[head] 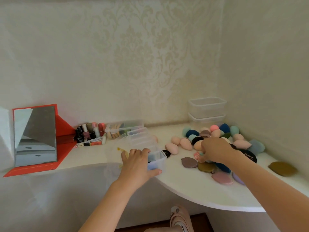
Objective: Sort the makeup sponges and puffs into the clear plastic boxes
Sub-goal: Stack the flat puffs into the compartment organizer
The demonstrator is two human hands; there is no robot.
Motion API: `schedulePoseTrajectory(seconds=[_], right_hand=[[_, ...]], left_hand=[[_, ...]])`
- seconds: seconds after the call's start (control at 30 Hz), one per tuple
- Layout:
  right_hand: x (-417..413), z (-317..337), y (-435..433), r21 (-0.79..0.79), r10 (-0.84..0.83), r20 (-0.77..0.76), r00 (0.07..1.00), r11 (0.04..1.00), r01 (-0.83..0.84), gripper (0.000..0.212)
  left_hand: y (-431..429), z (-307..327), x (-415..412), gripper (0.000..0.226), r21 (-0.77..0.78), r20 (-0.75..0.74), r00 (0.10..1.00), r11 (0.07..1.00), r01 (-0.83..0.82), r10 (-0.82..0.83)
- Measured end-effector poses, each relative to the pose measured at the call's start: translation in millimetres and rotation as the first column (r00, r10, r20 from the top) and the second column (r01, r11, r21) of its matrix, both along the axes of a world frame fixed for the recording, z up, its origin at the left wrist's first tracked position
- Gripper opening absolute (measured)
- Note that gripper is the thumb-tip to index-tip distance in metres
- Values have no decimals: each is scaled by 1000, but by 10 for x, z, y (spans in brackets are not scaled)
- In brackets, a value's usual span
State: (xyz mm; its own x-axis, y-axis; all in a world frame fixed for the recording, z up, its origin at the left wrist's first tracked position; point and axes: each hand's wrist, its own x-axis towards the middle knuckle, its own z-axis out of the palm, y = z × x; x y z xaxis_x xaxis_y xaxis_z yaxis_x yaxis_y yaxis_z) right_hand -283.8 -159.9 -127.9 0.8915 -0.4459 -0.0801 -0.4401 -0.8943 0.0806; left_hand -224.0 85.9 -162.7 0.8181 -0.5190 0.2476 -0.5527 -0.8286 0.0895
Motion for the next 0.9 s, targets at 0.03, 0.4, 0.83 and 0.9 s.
schedulePoseTrajectory(seconds=[0.03, 0.4, 0.83, 0.9], right_hand=[[2, -14, -12, -2, -1, 13, 1000, 1000, 1, 41], [36, 267, -12, 40, -64, 448, 892, 998, 52, 25], [439, 344, 962, 120, 449, 579, 681, 779, -616, 20], [489, 345, 1022, 109, 495, 542, 679, 760, -641, 21]], left_hand=[[4, -1, -1, 70, -4, -4, 1000, 1000, -8, 8], [42, -21, 40, 60, 29, -28, 999, 999, 17, -16], [-11, 59, 22, 63, 108, 24, 998, 992, -66, 64], [-17, 77, 25, 62, 102, 9, 998, 993, -66, 65]])
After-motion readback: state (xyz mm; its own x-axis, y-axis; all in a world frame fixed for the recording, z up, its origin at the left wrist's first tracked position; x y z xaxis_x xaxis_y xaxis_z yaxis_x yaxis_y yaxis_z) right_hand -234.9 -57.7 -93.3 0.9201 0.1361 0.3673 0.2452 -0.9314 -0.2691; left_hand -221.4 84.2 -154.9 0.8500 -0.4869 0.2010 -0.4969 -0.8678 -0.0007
